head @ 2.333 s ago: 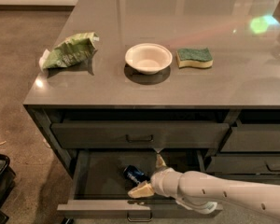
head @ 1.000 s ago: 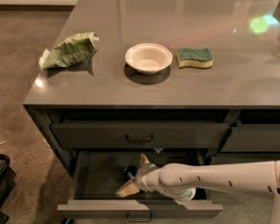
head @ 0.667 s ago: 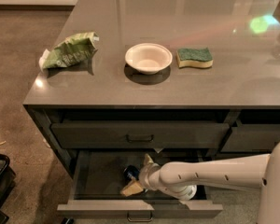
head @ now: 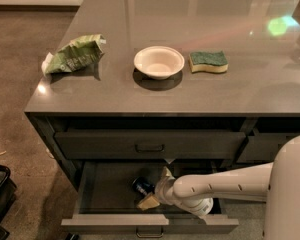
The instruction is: Pick pepsi can from middle drawer and place on counter
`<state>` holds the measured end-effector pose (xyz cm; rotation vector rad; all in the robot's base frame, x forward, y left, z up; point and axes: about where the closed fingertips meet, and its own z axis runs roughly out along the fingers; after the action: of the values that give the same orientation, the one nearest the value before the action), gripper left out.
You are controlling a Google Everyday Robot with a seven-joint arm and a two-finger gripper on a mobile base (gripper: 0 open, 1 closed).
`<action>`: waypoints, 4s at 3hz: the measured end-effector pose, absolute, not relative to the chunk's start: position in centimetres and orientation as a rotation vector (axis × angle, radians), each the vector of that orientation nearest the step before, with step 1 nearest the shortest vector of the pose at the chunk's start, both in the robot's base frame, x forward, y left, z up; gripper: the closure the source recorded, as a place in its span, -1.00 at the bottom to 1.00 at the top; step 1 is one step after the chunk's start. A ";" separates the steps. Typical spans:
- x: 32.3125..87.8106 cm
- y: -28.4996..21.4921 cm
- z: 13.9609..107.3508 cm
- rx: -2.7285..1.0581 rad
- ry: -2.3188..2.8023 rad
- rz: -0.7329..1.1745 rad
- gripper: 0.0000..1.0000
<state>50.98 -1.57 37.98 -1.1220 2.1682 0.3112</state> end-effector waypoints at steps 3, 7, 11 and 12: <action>51.0 -1.6 38.0 -1.122 2.168 0.310 0.31; 50.1 -7.8 46.6 -1.073 2.120 0.355 1.00; 40.1 -15.3 57.8 -0.918 2.205 0.145 1.00; 40.5 -14.9 65.9 -1.044 2.095 0.084 1.00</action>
Offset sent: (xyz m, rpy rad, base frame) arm 0.0002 -0.0002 -0.0001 -0.0005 -0.0004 -0.0005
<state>40.50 -14.85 65.93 -1.0440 2.0952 0.0837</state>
